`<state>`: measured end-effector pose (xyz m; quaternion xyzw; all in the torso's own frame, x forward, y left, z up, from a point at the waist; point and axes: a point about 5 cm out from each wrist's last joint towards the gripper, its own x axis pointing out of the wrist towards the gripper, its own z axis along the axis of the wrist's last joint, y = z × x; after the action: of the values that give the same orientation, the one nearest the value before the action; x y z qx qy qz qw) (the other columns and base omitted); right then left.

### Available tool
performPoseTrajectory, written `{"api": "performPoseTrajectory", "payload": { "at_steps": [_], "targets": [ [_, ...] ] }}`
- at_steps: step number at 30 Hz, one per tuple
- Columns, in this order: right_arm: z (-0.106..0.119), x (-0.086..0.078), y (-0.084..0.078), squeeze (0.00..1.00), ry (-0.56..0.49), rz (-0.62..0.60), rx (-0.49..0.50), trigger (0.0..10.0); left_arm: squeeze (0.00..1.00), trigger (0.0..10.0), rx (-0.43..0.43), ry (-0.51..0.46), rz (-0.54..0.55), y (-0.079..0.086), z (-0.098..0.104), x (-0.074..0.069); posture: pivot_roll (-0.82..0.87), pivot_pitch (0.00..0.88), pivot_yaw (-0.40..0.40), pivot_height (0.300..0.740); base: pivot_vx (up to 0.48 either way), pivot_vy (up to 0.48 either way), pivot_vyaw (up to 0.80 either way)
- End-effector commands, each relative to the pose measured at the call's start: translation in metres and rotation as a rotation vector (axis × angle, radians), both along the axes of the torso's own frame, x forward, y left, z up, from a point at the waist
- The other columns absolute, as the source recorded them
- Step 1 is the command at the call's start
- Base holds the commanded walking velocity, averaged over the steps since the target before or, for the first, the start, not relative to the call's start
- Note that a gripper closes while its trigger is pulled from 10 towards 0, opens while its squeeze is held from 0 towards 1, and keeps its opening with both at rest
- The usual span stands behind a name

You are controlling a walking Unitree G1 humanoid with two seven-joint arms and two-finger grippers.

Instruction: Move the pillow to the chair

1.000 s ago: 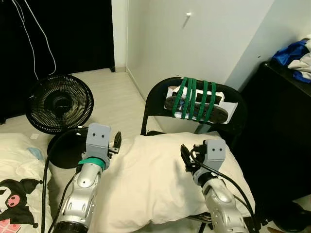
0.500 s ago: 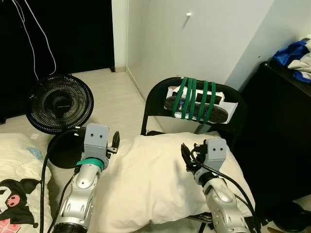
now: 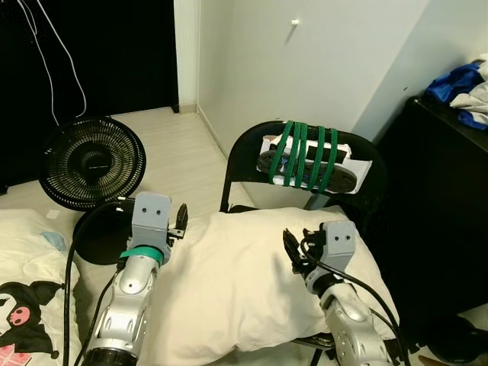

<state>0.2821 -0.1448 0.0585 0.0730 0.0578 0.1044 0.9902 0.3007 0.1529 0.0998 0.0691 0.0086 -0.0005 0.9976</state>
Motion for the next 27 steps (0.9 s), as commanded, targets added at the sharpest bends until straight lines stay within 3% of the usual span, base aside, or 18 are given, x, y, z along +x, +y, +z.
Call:
{"api": "performPoseTrajectory", "payload": {
  "at_steps": [1,11,17,27],
  "targets": [
    [-0.0028,-0.0030,-0.0003,0.00,0.014,0.000,0.005,10.0,0.00,10.0,-0.005,0.035,0.003,-0.0005,-0.0071,-0.0013,-0.02,0.036,-0.029,0.740,0.000,0.000,0.00],
    [-0.0013,0.0000,-0.0017,0.00,0.010,-0.020,-0.009,10.0,0.00,10.0,-0.004,0.030,-0.004,-0.0034,-0.0048,0.0026,-0.02,0.035,-0.021,0.740,0.000,0.000,0.00],
    [-0.0049,-0.0041,0.0014,0.00,0.034,-0.005,0.037,10.0,0.00,10.0,0.003,0.023,0.002,-0.0004,-0.0034,0.0039,-0.01,0.037,-0.040,0.740,0.000,0.000,0.00],
    [-0.0055,0.0048,-0.0018,0.00,0.043,-0.044,-0.034,10.0,0.00,10.0,0.011,0.016,0.038,0.0038,-0.0019,0.0027,0.04,0.037,-0.063,0.740,0.000,0.000,0.00]
  ]
}}
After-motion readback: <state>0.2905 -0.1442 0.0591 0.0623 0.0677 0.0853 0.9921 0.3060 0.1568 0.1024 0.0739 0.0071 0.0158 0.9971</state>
